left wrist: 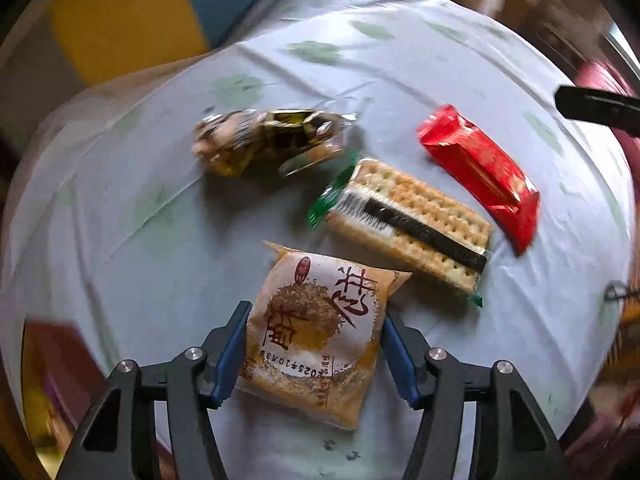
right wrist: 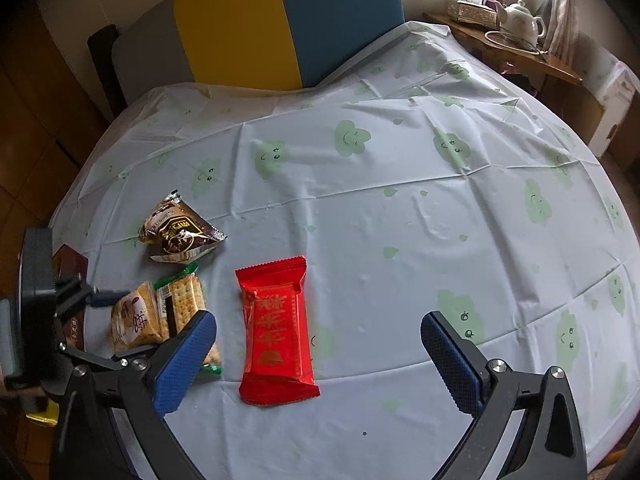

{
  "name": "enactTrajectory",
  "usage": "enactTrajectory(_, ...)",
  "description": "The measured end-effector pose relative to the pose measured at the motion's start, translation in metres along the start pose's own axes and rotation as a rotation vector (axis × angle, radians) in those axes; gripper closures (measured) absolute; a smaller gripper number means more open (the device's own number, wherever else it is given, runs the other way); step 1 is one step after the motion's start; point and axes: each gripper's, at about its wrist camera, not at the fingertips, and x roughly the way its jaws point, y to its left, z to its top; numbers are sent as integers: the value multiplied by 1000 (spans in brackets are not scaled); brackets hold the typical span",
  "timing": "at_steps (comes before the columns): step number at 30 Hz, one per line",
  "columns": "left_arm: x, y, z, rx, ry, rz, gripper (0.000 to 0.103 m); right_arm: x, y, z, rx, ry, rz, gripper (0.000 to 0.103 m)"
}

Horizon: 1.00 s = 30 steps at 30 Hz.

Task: Organize snacks
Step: 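Lift the pastry bag with the left tool while the right tool grasps the cracker pack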

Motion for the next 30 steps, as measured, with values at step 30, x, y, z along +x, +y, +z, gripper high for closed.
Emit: enactTrajectory(30, -34, -69, -132, -225, -425, 55, 40, 13, -1, -8, 49, 14, 48, 29)
